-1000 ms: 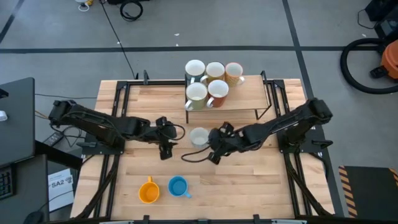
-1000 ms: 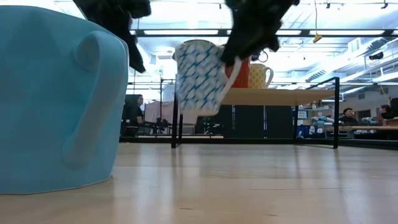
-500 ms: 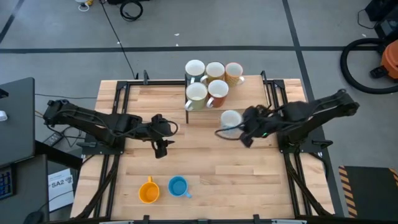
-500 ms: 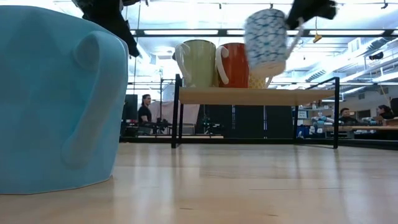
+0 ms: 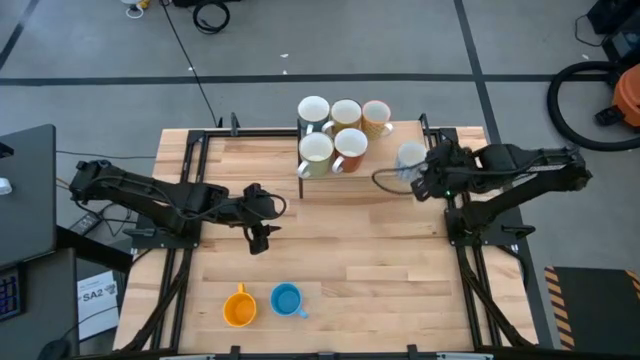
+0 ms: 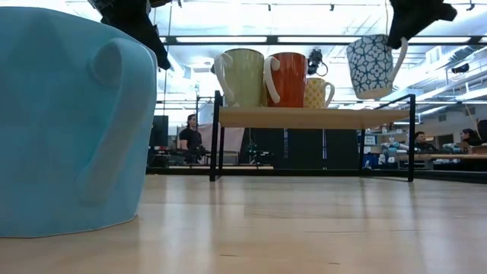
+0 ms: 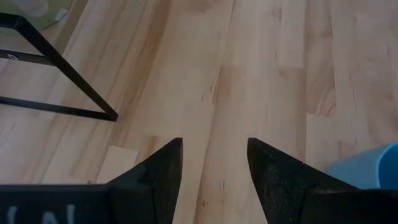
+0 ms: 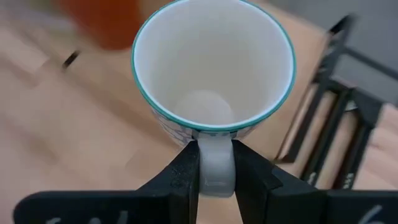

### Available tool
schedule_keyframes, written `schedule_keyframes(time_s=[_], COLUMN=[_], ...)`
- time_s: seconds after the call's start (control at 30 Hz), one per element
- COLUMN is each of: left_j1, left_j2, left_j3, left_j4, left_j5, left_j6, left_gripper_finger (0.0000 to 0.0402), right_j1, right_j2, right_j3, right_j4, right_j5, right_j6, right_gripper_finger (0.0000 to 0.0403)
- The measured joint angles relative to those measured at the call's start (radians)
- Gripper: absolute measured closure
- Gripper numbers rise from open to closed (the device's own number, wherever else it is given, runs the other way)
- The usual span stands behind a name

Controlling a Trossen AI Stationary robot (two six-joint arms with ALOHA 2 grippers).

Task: Place coffee mugs
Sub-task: Put the blue patterned mug on the shelf

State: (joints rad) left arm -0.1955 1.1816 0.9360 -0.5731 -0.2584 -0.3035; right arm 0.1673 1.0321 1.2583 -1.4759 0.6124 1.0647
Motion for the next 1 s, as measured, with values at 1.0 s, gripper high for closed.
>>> schedule_keyframes(time_s=[1.0], left_j1=[0.0], left_j2=[0.0], left_j3=[0.0], left_j4=[0.0], left_j5=[0.0], left_j6=[0.002], left_gripper_finger=[0.0214], right_j1=[-0.735], right_j2=[0.106], right_j3=[0.0], right_j4=[0.339], right_j5=[-0.14], right_j6=[-0.743], right_gripper_finger=[0.032])
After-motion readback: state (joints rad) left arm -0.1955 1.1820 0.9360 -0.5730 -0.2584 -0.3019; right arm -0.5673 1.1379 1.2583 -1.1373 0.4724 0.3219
